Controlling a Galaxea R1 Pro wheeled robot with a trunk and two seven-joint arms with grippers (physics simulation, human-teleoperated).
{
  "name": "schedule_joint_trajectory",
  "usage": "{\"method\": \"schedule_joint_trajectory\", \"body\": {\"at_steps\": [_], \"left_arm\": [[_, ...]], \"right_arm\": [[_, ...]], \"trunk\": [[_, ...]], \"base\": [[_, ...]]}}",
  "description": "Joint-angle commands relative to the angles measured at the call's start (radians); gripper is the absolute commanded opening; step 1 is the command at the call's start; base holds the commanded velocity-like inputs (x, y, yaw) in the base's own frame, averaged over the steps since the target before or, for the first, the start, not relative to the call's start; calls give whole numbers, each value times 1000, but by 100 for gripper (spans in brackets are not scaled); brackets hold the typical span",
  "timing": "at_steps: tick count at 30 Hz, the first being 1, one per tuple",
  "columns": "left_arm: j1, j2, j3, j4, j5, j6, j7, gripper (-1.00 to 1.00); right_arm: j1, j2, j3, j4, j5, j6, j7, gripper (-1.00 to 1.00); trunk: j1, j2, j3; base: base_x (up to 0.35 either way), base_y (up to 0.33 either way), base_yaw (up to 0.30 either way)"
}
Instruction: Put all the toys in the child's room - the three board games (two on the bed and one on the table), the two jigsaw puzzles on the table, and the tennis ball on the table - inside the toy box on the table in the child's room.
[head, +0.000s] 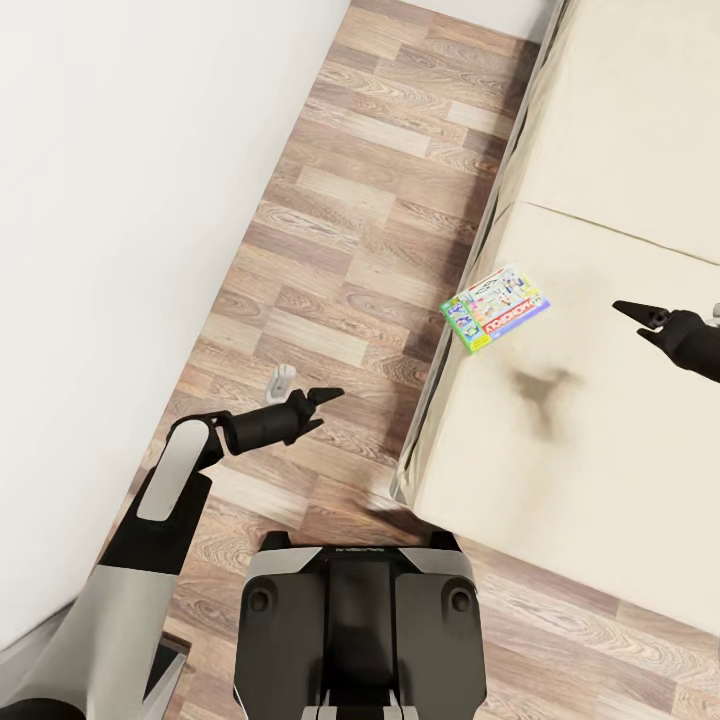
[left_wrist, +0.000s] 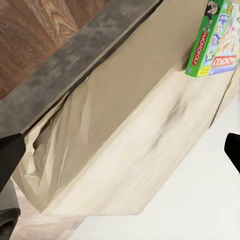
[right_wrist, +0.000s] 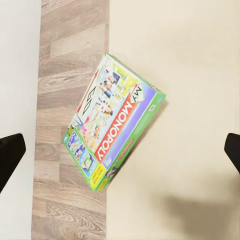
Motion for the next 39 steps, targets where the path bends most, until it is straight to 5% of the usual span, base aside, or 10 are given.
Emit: {"method": "schedule_joint_trajectory", "body": {"at_steps": [1,18,27,32,39], "left_arm": [[0,1,-1,-5,14,4,10,100],[-1,5,-2,-15,42,30,5,100],[-2,28,-1,3,42,31,-17,100],[-13,58,-1,53,38,30,-76,100],[-118,127,-3,229,31,31,-251,100]], "right_arm": [[0,1,0,-5,9,5,10,100],[12,3,4,-32,8,5,11,100],[15,2,6,-34,8,5,11,100],[16,2,7,-40,8,5,10,100],[15,3,7,-54,8,5,9,100]], "trunk": [[0,-1,-1],[65,-120,-47],[100,-183,-64],[119,-218,-72],[146,-267,-83]], "base": [[0,0,0],[0,0,-13],[0,0,-8],[0,0,-3],[0,0,-1]]}}
